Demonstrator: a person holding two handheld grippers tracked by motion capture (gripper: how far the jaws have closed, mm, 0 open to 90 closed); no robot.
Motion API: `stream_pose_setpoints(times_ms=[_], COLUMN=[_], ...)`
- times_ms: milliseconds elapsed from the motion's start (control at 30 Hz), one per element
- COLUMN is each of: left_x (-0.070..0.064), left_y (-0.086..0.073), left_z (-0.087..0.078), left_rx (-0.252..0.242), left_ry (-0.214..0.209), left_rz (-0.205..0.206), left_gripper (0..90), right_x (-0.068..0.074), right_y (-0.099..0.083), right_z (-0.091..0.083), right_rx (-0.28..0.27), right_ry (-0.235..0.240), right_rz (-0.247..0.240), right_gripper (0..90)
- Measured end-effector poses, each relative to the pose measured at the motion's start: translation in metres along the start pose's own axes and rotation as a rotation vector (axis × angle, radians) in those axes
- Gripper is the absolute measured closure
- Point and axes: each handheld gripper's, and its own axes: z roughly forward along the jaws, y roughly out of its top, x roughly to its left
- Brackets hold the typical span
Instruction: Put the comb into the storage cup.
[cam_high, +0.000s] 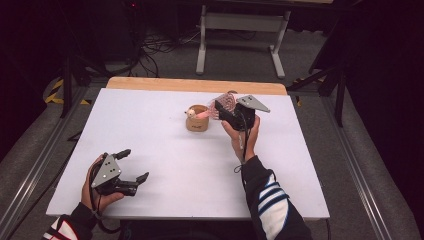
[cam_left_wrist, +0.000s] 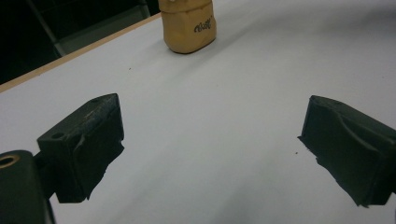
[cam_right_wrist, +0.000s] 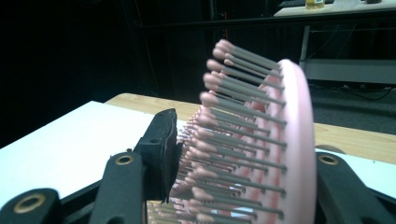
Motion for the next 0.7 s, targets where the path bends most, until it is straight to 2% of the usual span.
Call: stream_pose_setpoints(times_ms=[200, 367, 467, 700], left_x=[0.000, 0.000, 0.000, 0.000], left_y=[0.000, 0.000, 0.000, 0.000], left_z=[0.000, 0.000, 0.000, 0.000], left_rx=[0.001, 0.001, 0.002, 0.002], left_ry=[-0.001, -0.005, -0.006, -0.006], left_rz=[0.004, 0.000, 0.002, 0.004], left_gripper=[7.1, 7.1, 7.2, 7.1], right_x=[-0.001, -0.004, -0.006, -0.006], right_y=[-0.002, -0.005, -0.008, -0.012], right_z=[0.000, 0.001, 0.002, 0.004], right_rx=[0.010, 0.031, 0.045, 0.068], right_ry=[0.016, 0.008, 0.019, 0.024], right_rz=[0.011, 0.023, 0.040, 0.039], right_gripper=[46.0, 40.9, 41.0, 38.9])
